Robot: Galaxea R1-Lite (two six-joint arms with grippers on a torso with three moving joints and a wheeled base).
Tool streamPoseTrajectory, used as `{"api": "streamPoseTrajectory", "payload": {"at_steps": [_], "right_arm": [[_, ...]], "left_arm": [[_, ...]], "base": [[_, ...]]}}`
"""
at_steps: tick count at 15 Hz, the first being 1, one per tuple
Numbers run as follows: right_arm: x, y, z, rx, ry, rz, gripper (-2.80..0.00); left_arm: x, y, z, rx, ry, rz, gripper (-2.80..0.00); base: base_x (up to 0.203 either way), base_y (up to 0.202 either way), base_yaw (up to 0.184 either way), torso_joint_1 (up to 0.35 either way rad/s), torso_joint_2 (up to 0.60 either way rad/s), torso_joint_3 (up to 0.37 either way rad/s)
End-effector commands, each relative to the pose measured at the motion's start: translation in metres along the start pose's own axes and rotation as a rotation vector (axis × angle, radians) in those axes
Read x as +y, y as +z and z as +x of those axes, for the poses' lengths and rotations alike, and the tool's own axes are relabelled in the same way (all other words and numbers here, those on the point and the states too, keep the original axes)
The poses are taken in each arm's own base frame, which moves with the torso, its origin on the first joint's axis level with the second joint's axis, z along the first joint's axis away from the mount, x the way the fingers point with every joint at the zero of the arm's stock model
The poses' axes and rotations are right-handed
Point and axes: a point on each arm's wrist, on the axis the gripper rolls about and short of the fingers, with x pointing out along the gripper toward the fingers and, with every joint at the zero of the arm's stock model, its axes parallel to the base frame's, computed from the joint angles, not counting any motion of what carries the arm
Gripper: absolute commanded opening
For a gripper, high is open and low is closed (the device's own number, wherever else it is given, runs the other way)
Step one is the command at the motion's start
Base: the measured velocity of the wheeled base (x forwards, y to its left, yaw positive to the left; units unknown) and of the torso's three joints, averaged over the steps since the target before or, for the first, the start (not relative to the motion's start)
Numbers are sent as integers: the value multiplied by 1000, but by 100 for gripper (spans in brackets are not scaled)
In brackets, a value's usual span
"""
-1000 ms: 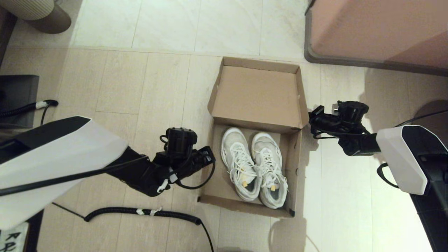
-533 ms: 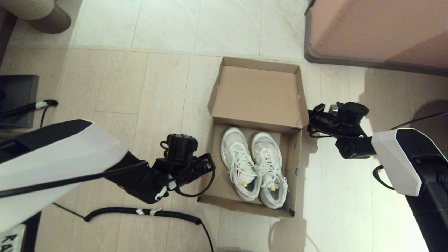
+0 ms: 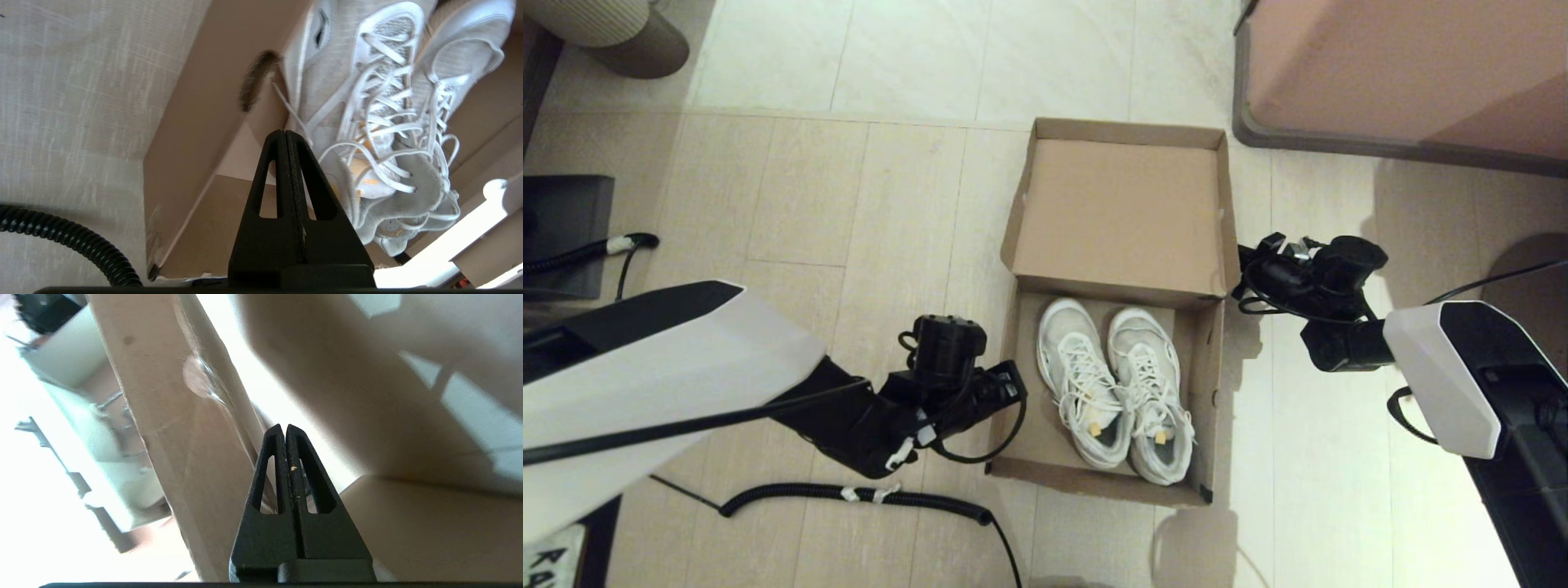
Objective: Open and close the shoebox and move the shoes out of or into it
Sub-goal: Close the shoe box
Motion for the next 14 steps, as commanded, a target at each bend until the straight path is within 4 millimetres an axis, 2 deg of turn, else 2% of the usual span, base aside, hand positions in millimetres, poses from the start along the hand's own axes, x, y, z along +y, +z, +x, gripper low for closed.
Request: {"api": "streamPoseTrajectory", "payload": {"at_steps": [1, 9, 14], "right_arm": [[4, -1, 0, 20, 32, 29, -280], [18, -11, -4, 234, 127, 87, -280], [25, -16, -6, 357, 114, 55, -280]], "left_arm": [[1, -2, 3, 4, 4, -3, -280], [2, -6, 9, 13, 5, -2, -280], [-2, -12, 13, 23, -3, 4, -280]], "base": [[0, 0, 0, 0, 0, 0], [0, 0, 0, 0, 0, 0], [0, 0, 0, 0, 0, 0]]}}
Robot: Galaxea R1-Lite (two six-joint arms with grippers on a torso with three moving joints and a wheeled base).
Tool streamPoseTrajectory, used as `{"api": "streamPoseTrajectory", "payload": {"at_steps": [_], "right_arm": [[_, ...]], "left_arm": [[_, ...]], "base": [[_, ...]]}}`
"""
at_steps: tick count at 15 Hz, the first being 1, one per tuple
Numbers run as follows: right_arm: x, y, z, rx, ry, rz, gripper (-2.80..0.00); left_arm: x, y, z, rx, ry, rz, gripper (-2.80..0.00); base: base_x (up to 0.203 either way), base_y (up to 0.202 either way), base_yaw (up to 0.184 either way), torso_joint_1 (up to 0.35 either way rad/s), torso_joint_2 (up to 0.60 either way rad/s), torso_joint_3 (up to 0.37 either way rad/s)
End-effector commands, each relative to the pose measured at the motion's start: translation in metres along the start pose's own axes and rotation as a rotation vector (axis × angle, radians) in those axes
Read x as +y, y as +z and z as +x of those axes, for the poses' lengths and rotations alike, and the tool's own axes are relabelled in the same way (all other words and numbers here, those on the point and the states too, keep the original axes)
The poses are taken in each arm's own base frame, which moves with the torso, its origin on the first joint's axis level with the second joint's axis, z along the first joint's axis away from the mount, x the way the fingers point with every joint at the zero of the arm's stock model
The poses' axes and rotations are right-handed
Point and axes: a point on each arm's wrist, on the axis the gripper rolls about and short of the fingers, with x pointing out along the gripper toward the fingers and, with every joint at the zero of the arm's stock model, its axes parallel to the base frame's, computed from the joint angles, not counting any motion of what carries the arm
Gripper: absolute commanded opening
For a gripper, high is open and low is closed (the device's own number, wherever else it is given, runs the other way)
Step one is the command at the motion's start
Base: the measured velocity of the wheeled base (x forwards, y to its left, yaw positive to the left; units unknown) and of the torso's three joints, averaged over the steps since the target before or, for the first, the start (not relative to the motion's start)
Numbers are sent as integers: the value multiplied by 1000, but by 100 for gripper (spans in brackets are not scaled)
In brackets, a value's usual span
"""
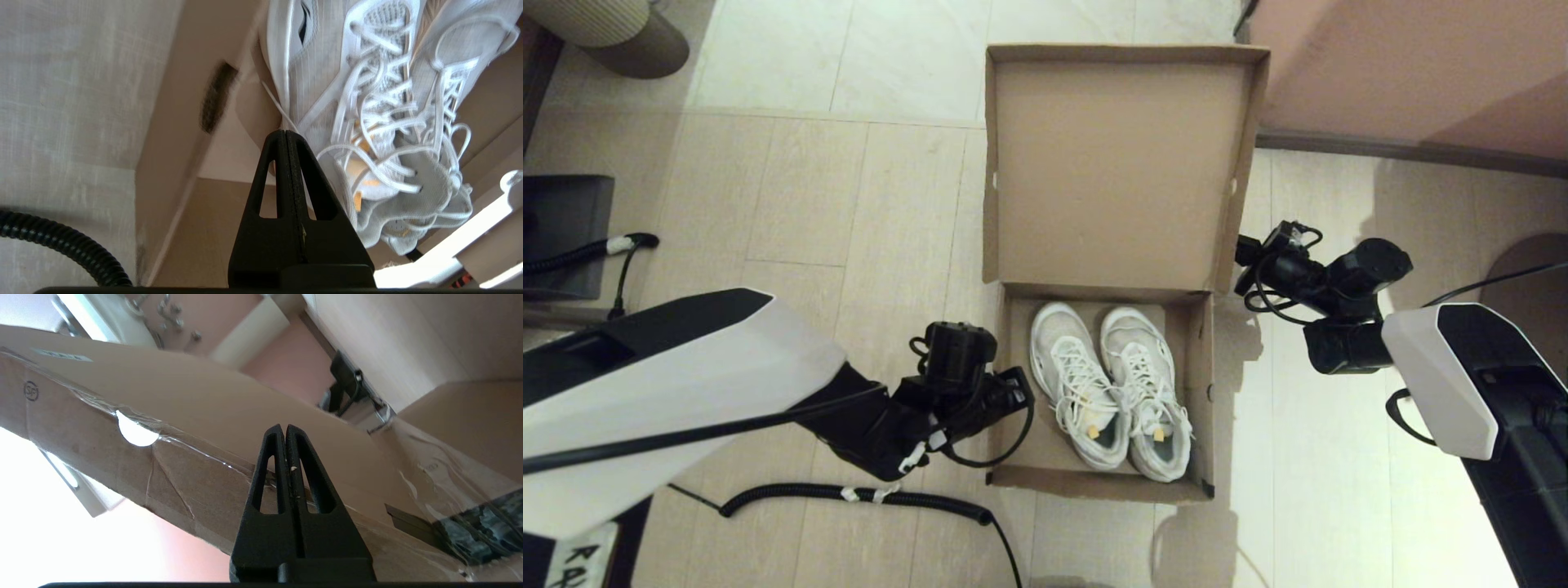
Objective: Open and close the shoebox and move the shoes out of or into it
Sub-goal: Close the shoe box
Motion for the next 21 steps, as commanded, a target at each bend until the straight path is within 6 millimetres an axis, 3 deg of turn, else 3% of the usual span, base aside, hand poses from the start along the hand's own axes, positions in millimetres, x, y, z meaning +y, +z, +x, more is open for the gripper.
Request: {"api": "streamPoseTrajectory", "payload": {"at_steps": [1, 7, 10, 16, 21], "right_arm": [[3, -2, 0, 41, 0, -15, -280], [9, -12, 5, 128, 7, 8, -280], [22, -14, 8, 149, 6, 30, -280], [70, -25, 17, 181, 36, 14, -280], [123, -43, 24, 246, 38, 17, -280]], "left_arm": [[0, -2, 2, 2, 1, -3, -280], [-2, -7, 7, 11, -3, 2, -280], [-5, -5, 9, 2, -11, 2, -280], [-8, -5, 6, -1, -18, 3, -280], [-12, -1, 4, -29, -10, 5, -280]], "base": [[0, 0, 0, 0, 0, 0], [0, 0, 0, 0, 0, 0], [0, 0, 0, 0, 0, 0], [0, 0, 0, 0, 0, 0], [0, 0, 0, 0, 0, 0]]}}
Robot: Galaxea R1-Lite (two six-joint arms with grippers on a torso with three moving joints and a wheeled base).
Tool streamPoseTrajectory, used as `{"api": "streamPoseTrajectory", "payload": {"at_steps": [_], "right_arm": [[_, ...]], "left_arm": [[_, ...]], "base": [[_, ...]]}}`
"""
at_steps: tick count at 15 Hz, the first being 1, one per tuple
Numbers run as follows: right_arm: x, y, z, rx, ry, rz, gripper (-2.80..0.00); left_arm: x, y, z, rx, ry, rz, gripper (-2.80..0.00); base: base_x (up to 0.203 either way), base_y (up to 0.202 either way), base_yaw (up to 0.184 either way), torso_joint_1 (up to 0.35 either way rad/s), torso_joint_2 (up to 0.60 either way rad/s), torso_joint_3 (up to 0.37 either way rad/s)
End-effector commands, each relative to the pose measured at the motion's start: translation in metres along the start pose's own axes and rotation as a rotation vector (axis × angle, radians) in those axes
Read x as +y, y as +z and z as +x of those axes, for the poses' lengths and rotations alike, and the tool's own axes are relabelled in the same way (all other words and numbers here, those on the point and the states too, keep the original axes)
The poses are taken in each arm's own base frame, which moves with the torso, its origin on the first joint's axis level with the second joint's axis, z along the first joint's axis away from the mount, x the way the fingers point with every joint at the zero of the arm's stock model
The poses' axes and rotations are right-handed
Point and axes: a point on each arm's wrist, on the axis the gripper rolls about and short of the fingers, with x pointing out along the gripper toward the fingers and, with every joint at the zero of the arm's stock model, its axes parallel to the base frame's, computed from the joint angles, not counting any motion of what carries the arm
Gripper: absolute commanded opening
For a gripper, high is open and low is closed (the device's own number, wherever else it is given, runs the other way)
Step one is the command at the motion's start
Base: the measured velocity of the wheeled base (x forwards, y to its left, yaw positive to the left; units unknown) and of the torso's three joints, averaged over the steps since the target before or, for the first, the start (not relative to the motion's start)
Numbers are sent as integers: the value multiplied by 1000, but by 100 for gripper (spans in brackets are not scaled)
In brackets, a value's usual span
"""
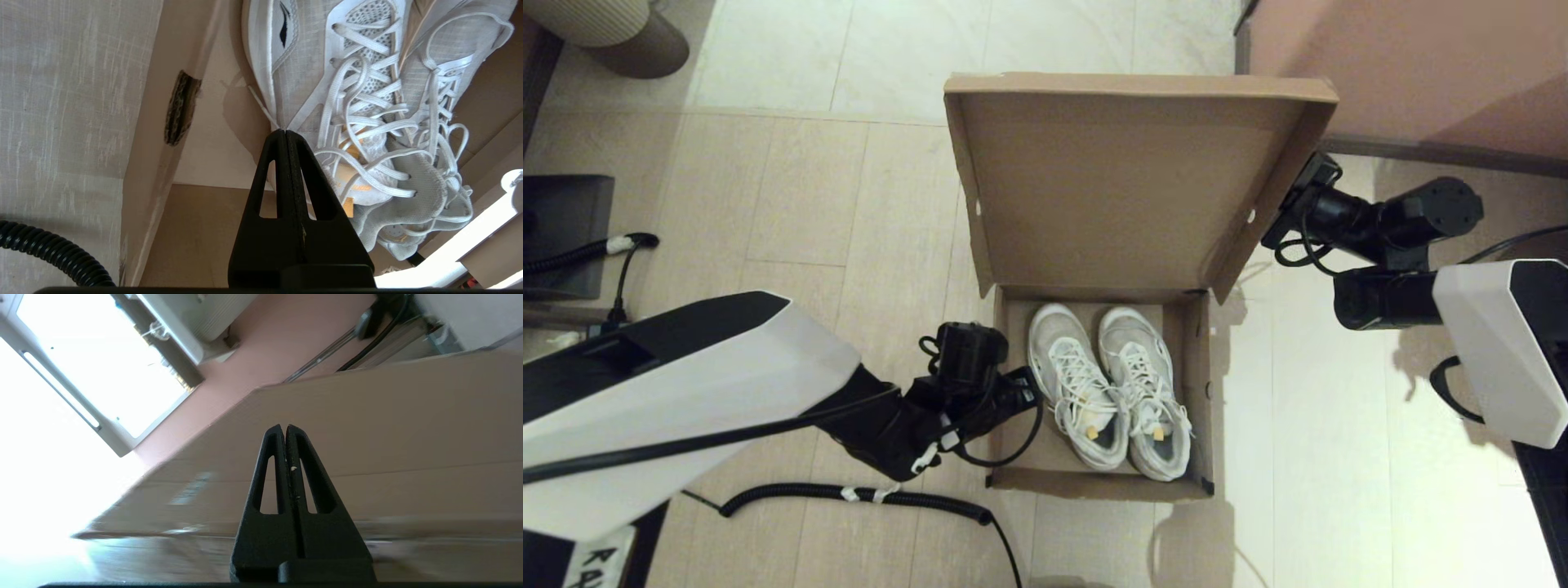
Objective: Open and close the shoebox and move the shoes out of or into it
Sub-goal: Close the shoe box
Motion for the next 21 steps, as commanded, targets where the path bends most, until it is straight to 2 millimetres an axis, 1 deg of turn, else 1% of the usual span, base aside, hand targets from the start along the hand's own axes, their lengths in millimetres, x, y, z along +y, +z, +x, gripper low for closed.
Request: {"api": "streamPoseTrajectory", "payload": {"at_steps": [1, 2, 4, 5, 6, 7, 8, 10, 11, 12, 14, 15, 16, 17, 18, 19, 21], "right_arm": [[28, -11, 6, 31, 5, -30, -280], [35, -15, 8, 39, 2, -30, -280], [52, -23, 11, 51, 8, -26, -280], [60, -28, 13, 58, 6, -16, -280], [63, -31, 13, 64, -4, -8, -280], [64, -34, 13, 76, -26, 1, -280], [65, -35, 12, 81, -35, 7, -280], [65, -36, 12, 81, -36, 7, -280], [65, -36, 13, 83, -37, 8, -280], [66, -37, 14, 85, -36, 7, -280], [62, -39, 17, 92, -39, 22, -280], [59, -39, 17, 93, -43, 33, -280], [57, -39, 17, 99, -55, 42, -280], [56, -41, 19, 111, -68, 52, -280], [55, -44, 20, 124, -81, 62, -280], [55, -48, 23, 148, -103, 67, -280], [55, -54, 25, 162, -117, 87, -280]], "left_arm": [[-3, 4, -2, -16, -10, -8, -280], [-6, 9, -4, -31, -22, -10, -280], [-18, 28, -13, -85, -60, -19, -280], [-25, 41, -21, -119, -85, -23, -280], [-33, 54, -31, -151, -108, -28, -280], [-41, 68, -46, -182, -131, -33, -280], [-50, 80, -65, -205, -155, -36, -280], [-68, 95, -110, -228, -209, -32, -280], [-76, 96, -132, -221, -236, -25, -280], [-84, 96, -163, -222, -279, -18, -280], [-92, 89, -222, -216, -371, 25, -280], [-94, 85, -246, -221, -417, 58, -280], [-96, 87, -266, -244, -466, 84, -280], [-102, 96, -283, -289, -528, 95, -280], [-110, 111, -296, -347, -580, 89, -280], [-117, 126, -305, -408, -613, 77, -280], [-123, 147, -317, -493, -640, 58, -280]], "base": [[0, 0, 0, 0, 0, 0], [0, 0, 0, 0, 0, 0], [0, 0, 0, 0, 0, 0], [0, 0, 0, 0, 0, 0], [0, 0, 0, 0, 0, 0], [0, 0, 0, 0, 0, 0], [0, 0, 0, 0, 0, 0], [0, 0, 0, 0, 0, 0], [0, 0, 0, 0, 0, 0], [0, 0, 0, 0, 0, 0], [0, 0, 0, 0, 0, 0], [0, 0, 0, 0, 0, 0], [0, 0, 0, 0, 0, 0], [0, 0, 0, 0, 0, 0], [0, 0, 0, 0, 0, 0], [0, 0, 0, 0, 0, 0], [0, 0, 0, 0, 0, 0]]}}
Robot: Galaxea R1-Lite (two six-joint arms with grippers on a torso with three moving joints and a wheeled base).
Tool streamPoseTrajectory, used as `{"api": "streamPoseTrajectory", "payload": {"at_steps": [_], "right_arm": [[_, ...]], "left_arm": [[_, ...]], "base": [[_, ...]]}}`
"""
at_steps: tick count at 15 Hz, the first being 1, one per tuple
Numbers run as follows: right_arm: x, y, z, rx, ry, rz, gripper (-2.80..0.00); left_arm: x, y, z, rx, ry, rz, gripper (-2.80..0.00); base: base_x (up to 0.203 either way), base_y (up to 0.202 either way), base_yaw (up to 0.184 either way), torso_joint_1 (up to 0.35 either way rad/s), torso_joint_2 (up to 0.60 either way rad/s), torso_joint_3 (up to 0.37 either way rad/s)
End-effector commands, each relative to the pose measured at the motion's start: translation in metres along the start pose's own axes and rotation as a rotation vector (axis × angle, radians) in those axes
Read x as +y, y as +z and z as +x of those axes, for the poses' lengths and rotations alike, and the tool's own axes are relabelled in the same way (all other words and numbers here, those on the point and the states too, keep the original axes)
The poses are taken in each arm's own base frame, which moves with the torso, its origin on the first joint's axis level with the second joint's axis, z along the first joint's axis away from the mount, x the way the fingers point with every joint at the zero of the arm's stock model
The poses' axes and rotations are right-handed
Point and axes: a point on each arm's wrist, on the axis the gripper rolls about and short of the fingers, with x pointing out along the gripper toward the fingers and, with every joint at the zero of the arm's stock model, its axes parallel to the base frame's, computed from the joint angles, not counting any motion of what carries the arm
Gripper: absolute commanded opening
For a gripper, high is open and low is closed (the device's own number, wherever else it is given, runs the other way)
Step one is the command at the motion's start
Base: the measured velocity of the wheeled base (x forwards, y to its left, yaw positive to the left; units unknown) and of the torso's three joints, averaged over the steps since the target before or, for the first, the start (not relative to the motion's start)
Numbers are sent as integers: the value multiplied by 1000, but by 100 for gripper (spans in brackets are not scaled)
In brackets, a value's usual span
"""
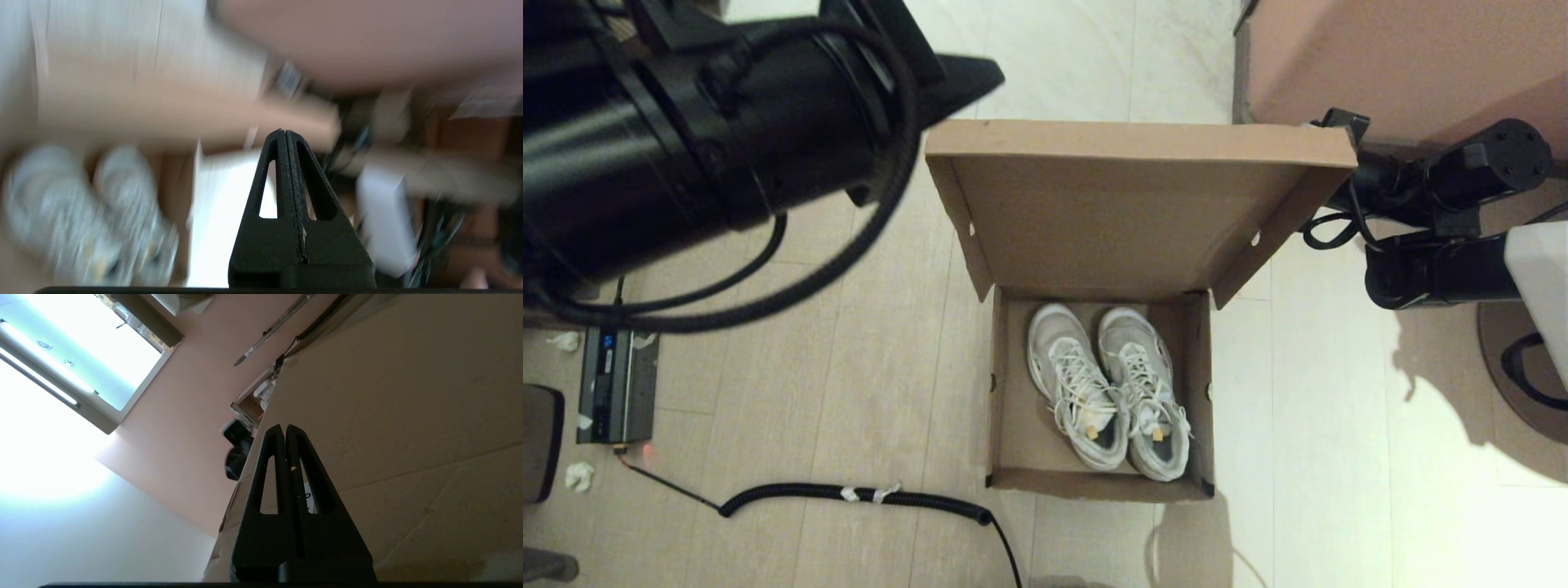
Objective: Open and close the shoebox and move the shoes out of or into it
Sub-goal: Close the shoe box
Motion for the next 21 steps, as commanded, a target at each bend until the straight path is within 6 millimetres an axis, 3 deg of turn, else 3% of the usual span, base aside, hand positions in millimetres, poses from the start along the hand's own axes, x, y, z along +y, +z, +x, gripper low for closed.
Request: {"api": "streamPoseTrajectory", "payload": {"at_steps": [1, 3, 5, 9, 11, 13, 16, 21], "right_arm": [[6, -8, 2, 11, -6, 10, -280], [3, -13, 0, 3, -13, 43, -280], [4, -22, -2, -1, -24, 71, -280], [4, -29, -13, -23, -44, 98, -280], [5, -33, -21, -39, -53, 92, -280], [8, -31, -34, -69, -62, 78, -280], [11, -33, -37, -64, -76, 72, -280], [6, -39, -14, 44, -119, 83, -280]], "left_arm": [[-7, 21, -3, -73, -24, -5, -280], [18, 10, 21, -55, 60, 13, -280], [56, -15, 56, -27, 151, 25, -280], [151, -80, 121, 0, 266, 43, -280], [184, -82, 141, -58, 265, 57, -280], [185, -72, 139, -82, 250, 64, -280], [160, -49, 115, -82, 231, 65, -280], [120, -7, 82, -47, 219, 63, -280]], "base": [[0, 0, 0, 0, 0, 0], [0, 0, 0, 0, 0, 0], [0, 0, 0, 0, 0, 0], [0, 0, 0, 0, 0, 0], [0, 0, 0, 0, 0, 0], [0, 0, 0, 0, 0, 0], [0, 0, 0, 0, 0, 0], [0, 0, 0, 0, 0, 0]]}}
